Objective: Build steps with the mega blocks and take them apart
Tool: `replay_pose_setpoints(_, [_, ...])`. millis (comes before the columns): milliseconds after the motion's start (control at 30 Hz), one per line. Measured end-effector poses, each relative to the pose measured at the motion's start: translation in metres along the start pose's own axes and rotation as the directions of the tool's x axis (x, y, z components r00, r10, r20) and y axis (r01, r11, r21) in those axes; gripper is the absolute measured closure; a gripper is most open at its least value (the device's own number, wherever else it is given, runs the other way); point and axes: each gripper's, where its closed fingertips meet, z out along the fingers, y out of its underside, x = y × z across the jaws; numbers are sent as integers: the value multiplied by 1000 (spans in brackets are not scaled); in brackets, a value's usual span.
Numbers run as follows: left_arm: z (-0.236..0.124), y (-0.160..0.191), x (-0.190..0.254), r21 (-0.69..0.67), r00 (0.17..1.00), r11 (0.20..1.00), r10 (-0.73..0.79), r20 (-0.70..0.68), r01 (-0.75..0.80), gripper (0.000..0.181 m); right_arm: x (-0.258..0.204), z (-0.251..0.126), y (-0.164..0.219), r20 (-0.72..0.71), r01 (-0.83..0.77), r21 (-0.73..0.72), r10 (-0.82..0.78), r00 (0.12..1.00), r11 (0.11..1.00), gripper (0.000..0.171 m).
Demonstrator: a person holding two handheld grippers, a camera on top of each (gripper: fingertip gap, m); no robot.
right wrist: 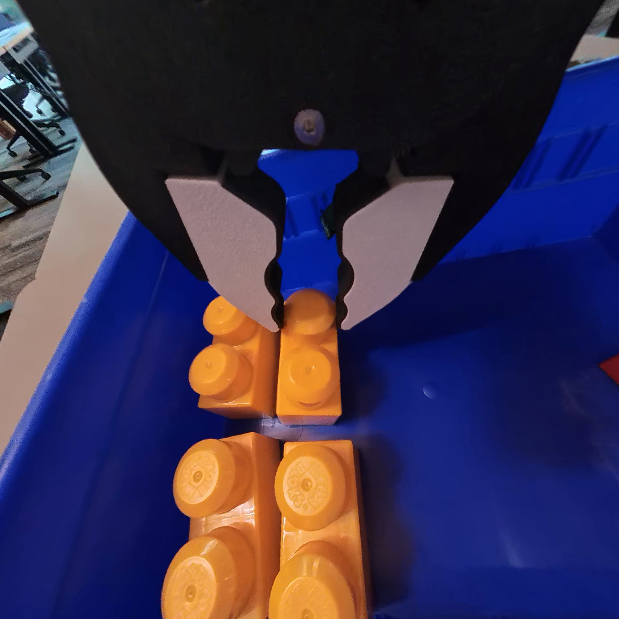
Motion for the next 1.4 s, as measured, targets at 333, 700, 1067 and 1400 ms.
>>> replay_pose_setpoints(333, [0, 1, 2, -1, 1000, 1000, 4, -5, -4, 181, 10, -4, -5, -54, -12, 5, 13, 998, 1000, 135])
replay_pose_setpoints(700, [-1, -3, 1, 12, 1000, 1000, 9, 5, -9, 181, 1, -83, -48, -206, -47, 378, 134, 969, 925, 136])
replay_pose_setpoints(1067, [-6, -5, -9, 24, 998, 1000, 10, 54, -11, 181, -83, -203, -128, 79, -213, 952, 499, 863, 218, 143])
replay_pose_setpoints(1400, [-3, -6, -15, 33, 998, 999, 6, 70, -8, 181, -155, -196, -178, 216, -227, 973, 508, 834, -42, 148])
